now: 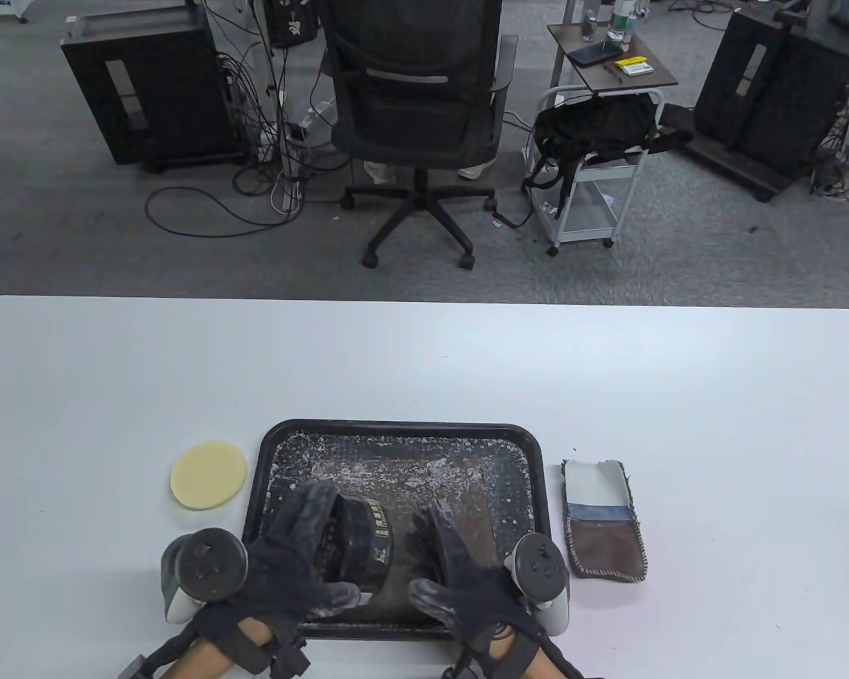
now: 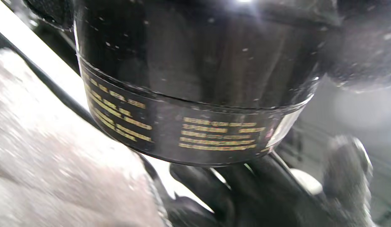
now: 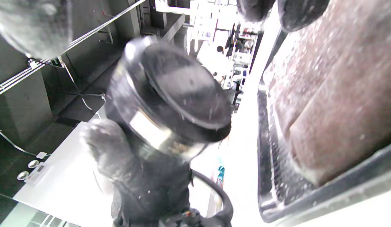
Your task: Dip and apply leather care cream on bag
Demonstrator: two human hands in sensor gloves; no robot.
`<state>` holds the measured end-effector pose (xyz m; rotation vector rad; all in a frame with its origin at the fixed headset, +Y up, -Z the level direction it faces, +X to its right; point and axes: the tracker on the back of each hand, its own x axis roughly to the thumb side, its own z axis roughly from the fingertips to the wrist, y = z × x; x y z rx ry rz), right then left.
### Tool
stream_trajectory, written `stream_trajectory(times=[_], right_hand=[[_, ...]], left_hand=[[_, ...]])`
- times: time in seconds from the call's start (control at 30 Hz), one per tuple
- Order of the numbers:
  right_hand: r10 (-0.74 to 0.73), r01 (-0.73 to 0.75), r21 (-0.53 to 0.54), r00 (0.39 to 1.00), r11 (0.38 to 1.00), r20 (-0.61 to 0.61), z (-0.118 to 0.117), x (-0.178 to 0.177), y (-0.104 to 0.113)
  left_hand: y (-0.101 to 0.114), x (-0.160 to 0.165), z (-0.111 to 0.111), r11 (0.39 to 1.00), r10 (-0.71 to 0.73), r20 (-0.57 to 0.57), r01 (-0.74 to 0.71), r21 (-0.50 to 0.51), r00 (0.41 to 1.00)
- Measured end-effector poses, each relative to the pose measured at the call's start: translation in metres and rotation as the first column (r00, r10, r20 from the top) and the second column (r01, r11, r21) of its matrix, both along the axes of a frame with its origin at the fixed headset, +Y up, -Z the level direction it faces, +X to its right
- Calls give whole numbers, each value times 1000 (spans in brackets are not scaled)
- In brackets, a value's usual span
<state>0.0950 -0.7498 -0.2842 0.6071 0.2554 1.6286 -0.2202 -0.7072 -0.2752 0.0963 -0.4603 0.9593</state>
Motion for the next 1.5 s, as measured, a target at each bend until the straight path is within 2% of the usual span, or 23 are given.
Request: stream_trajectory(times=[0.1,0.2,0.27,0.37,0.5,0.6,0.67,0.8,1.03,1.23,1.5], right_hand=[[64,-65,36,997,997,35,-2,6,-1],[123,-127,66,991,990,56,-3,8,0],[138,-142,72,988,987,65,-4,9,0],[138,-143,71,988,987,77,-4,12,1],[151,-159,84,984,984,95,-5,15,2],[160,-169,87,982,982,104,-6,18,2],[169,-179,88,979,980,110,-6,18,3],[203,-216,105,971,971,126,-7,20,3],[209,-224,109,969,968,131,-7,22,3],[222,-237,115,966,965,130,-7,22,2],[230,-245,114,965,963,129,-7,22,2]], left_hand=[[6,-39,-5,996,-84,-141,87,20,986],[10,-71,-11,986,-164,-294,169,-7,942],[9,-93,-16,972,-237,-374,221,-85,897],[4,-113,-21,928,-362,-413,280,-248,836],[-8,-129,-26,796,-568,-402,356,-490,718],[-17,-138,-31,713,-653,-372,370,-595,660],[-22,-143,-32,683,-677,-363,362,-635,640],[-27,-150,-35,661,-679,-339,342,-668,651],[-36,-160,-37,555,-759,-284,354,-753,586],[-45,-160,-39,506,-765,-220,354,-786,605],[-49,-154,-40,437,-801,-151,395,-808,579]])
